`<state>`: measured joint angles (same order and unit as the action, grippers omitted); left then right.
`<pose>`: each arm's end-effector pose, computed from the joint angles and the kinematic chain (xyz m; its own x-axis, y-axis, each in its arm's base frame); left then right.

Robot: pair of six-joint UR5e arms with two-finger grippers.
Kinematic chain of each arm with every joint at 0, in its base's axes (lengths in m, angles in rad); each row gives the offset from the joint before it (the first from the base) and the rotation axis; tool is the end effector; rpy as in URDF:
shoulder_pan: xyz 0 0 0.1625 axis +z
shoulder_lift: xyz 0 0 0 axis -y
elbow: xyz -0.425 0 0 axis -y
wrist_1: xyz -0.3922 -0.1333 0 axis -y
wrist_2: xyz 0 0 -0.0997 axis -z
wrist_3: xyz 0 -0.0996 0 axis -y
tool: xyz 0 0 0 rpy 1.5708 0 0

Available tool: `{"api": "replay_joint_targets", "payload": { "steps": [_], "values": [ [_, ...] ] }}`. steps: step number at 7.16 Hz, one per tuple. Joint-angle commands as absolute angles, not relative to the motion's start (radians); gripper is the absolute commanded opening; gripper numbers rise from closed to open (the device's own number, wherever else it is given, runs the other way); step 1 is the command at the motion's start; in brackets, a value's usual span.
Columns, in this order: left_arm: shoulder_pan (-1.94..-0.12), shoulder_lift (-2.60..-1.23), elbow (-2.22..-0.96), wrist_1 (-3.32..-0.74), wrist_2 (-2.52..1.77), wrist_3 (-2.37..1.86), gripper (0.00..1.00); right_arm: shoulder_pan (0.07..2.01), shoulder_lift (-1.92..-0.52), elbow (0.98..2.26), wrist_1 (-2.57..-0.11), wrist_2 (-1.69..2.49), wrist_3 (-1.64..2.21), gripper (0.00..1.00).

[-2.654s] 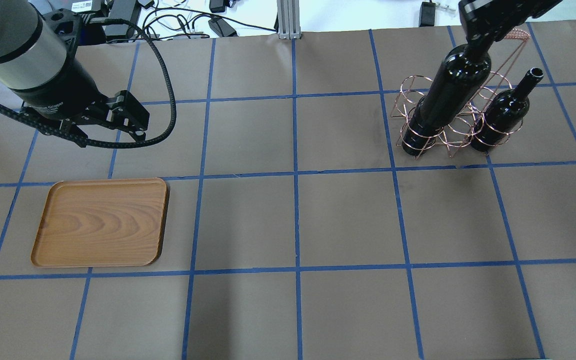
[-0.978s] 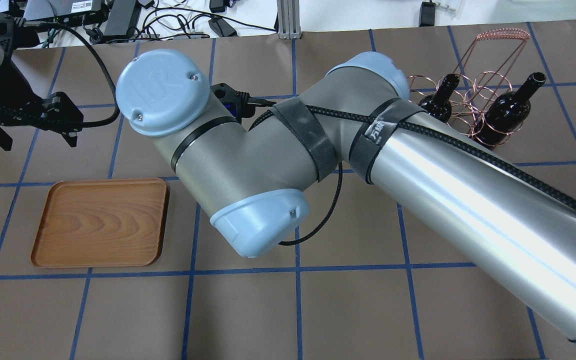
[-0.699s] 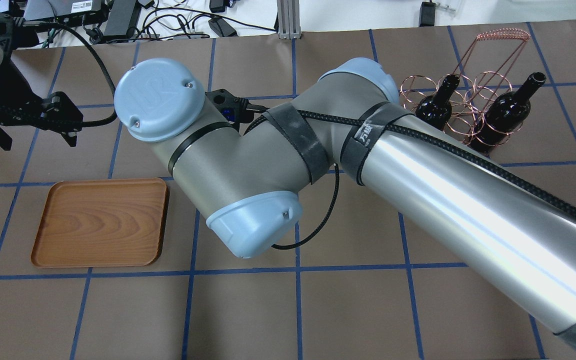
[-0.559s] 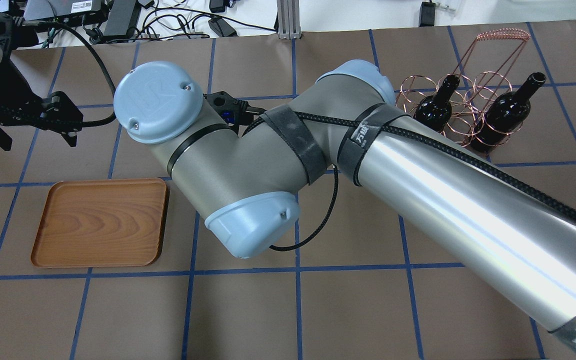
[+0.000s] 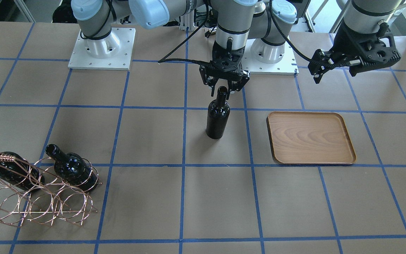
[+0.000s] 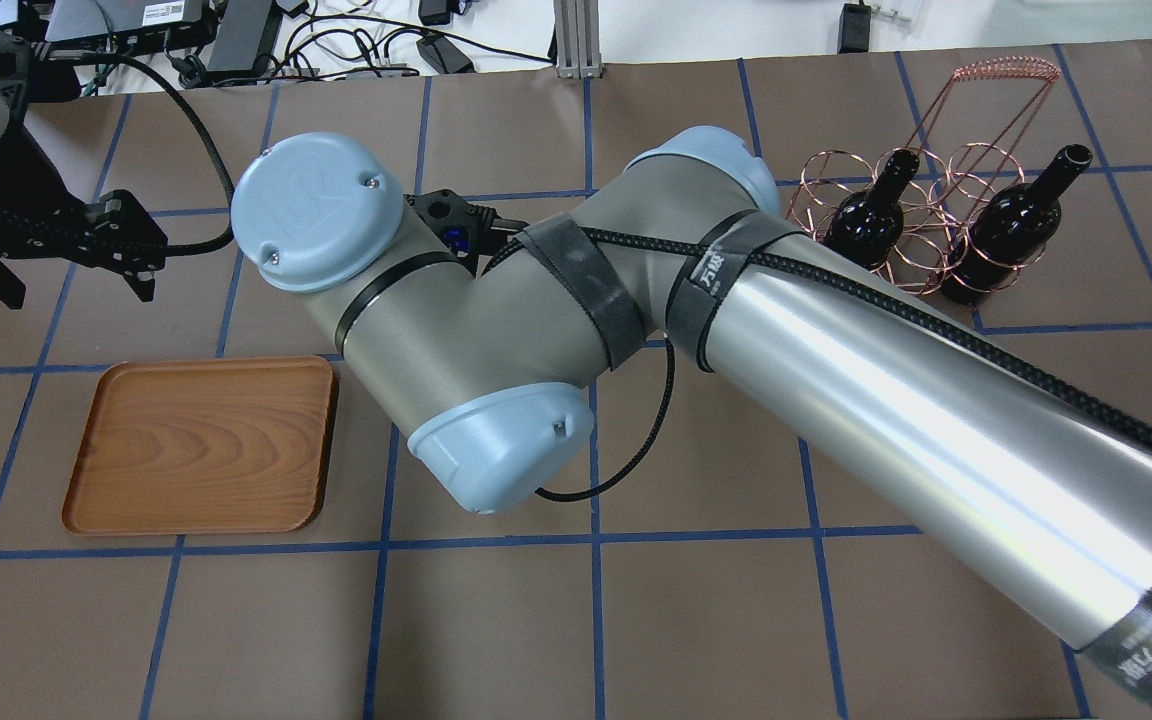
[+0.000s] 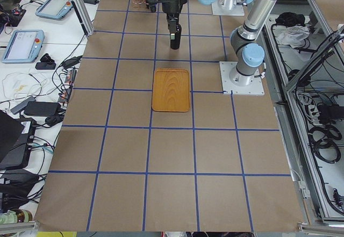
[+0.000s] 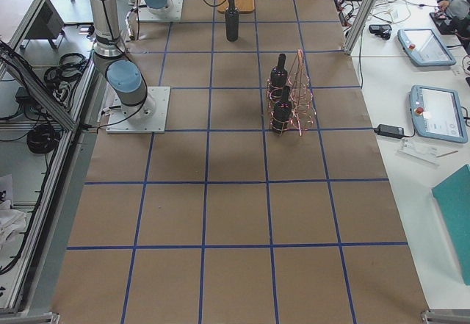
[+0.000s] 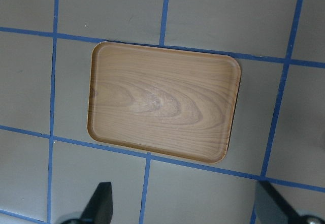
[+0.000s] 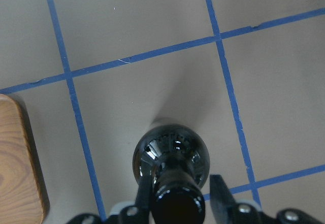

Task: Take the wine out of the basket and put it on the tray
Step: 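Carry the bottle with the right gripper toward the wooden tray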

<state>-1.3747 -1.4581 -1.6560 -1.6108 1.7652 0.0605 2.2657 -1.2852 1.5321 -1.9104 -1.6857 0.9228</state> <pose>-0.0256 -0.4565 0.4966 -0.9728 -0.1292 -0.1921 -0.1363 0.9904 0.0242 0.4832 -0.3893 0.3851 -0.9730 0.2308 -0.0049 0.2290 0.9623 -0.1469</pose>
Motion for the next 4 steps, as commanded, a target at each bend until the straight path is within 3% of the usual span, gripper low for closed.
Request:
{"api": "replay_joint_targets", "payload": {
  "steps": [1,4],
  "values": [
    [-1.374,-1.465,-1.66,-1.608,1.759,0.06,1.0,2.264,-1.282,1.531,-1.905,-1.677,0.919,1.0],
    [-1.373,-1.479,-1.649,-1.612,1.767,0.06,1.0,2.211,-1.318,1.491,-1.904,-1.661,0.806,1.0]
  ]
}}
